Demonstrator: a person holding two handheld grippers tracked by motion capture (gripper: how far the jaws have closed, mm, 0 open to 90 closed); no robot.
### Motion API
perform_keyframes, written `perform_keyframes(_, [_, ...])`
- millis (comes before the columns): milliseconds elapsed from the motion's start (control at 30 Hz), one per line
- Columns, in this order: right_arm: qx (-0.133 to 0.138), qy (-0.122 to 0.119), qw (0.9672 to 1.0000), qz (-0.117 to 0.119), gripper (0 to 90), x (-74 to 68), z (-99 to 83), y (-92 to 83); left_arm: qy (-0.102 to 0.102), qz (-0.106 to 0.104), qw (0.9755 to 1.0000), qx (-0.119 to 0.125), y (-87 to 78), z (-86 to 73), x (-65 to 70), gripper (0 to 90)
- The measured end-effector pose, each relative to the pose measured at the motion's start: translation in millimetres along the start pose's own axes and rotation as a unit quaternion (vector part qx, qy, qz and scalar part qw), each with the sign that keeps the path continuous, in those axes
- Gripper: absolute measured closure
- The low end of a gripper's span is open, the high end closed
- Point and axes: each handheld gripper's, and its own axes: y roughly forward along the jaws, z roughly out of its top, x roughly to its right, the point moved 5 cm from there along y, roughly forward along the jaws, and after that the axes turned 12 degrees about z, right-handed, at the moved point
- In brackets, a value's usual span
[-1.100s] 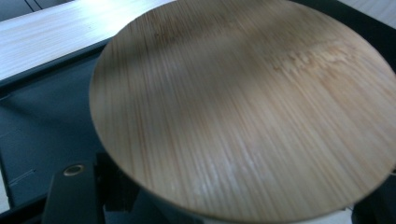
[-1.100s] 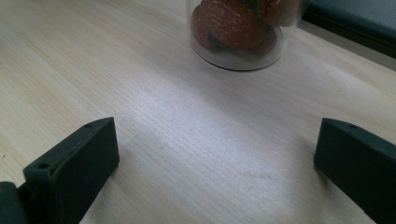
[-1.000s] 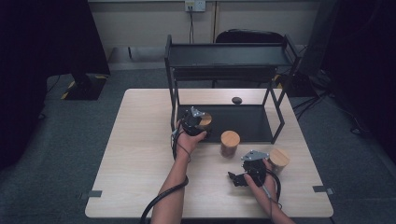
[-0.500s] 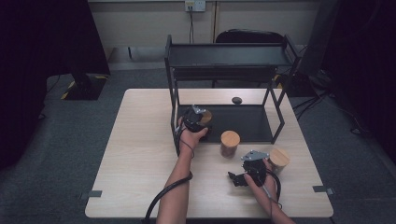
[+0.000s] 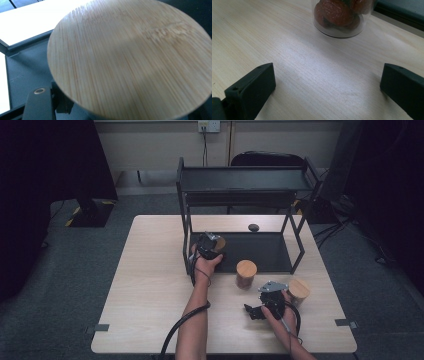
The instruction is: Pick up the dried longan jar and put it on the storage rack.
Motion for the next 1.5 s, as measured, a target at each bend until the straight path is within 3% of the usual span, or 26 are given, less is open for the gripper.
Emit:
perform_keyframes(467, [0.0, 0.0, 1.0, 0.0, 0.0, 0.0, 0.0, 0.0, -0.014, 0.007, 0.9999, -0.002, 9.7, 6.4, -3.0, 26.0])
perform_keyframes(933, [0.0, 0.0, 1.0, 0.0, 0.0, -0.1, 0.0, 0.0, -0.012, 0.003, 0.9998, -0.013, 9.8, 7.0, -2.8, 25.6])
perform_keyframes(1167, [0.0, 0.0, 1.0, 0.0, 0.0, -0.1, 0.1, 0.0, -0.041, 0.003, 0.999, -0.015, 5.2, 8.1, -5.2, 13.0])
perform_keyframes(1500, [0.0, 0.0, 1.0, 0.0, 0.0, -0.1, 0.0, 0.0, -0.048, -0.014, 0.9986, -0.017, -10.3, 5.5, -5.9, 7.8])
